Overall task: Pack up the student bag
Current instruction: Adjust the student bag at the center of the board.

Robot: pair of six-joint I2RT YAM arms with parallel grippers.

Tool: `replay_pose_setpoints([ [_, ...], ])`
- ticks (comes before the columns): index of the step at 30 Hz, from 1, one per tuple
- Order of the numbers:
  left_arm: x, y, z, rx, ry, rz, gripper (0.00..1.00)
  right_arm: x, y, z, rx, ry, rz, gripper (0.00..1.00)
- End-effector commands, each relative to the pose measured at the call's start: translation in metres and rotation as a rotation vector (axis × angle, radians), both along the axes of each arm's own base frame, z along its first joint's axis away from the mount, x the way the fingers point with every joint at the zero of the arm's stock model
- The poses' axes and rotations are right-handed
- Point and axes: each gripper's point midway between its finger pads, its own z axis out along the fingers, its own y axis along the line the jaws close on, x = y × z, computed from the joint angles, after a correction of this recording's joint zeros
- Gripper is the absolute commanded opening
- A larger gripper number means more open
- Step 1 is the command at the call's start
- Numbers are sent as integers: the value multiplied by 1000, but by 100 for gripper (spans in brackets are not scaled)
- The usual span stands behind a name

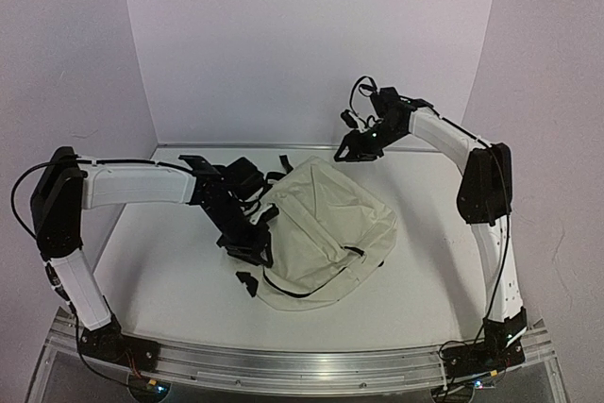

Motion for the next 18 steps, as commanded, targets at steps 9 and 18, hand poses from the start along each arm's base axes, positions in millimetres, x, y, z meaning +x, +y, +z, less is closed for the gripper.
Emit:
replay_pose_setpoints([
  [9,144,37,88,-58,-247,240,82,-88,-65,76,42,35,-102,96],
  [18,197,18,42,-11,-207,121,86,-209,-87,-14,50,380,-70,95],
])
